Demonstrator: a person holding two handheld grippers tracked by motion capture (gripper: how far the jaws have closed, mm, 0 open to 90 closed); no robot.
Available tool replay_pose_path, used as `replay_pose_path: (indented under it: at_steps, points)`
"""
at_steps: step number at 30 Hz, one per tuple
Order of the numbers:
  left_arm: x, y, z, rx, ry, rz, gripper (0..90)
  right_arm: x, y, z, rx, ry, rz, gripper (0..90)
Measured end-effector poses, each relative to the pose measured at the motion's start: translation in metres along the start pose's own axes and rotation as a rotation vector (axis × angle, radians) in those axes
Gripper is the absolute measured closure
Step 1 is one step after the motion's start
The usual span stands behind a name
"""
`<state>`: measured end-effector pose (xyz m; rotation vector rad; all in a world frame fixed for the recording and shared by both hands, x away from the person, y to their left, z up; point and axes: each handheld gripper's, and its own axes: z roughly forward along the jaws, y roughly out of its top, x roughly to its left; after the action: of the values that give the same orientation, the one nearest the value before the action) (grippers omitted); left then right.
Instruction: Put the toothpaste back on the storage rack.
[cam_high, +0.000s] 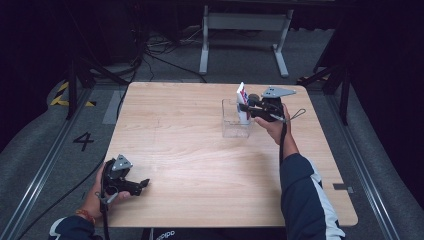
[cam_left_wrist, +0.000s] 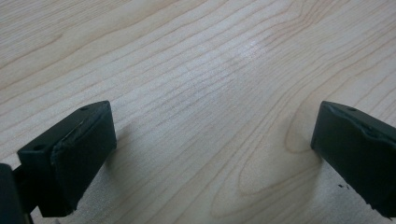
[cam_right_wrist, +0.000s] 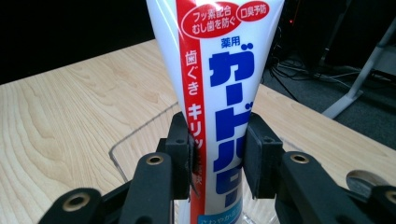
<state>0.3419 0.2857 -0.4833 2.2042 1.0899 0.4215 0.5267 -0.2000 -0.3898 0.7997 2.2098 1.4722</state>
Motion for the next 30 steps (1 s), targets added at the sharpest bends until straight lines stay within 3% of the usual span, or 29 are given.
replay_pose_path:
  at_steps: [30]
  points:
    - [0.000, 0.000, 0.000, 0.000, 0.000, -0.006, 0.5, 0.003, -0.019, 0.007, 0.137, -0.016, -0.034, 65.9]
